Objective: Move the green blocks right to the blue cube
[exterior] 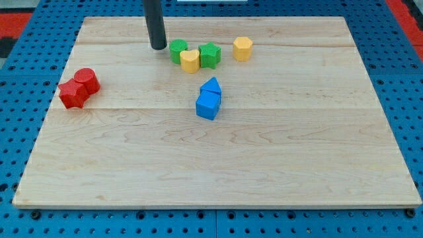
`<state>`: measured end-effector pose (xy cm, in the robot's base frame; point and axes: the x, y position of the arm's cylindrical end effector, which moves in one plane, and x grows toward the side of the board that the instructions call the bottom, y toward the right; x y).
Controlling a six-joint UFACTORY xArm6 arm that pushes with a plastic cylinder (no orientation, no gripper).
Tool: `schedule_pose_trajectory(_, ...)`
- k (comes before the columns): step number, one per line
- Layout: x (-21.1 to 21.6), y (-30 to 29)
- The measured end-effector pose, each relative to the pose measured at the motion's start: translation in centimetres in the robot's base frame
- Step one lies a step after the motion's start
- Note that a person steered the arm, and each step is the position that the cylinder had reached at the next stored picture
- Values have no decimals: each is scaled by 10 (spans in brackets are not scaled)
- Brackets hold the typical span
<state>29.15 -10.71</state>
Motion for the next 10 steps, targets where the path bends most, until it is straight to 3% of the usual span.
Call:
schedule_pose_trajectory(2,7,77)
schedule_pose_trajectory(3,-18,41)
schedule_pose_trajectory(5,-22,151)
schedule_pose_trajectory(7,6,188)
schedule_pose_trajectory(9,65,190)
schedule_pose_trajectory(10,73,244)
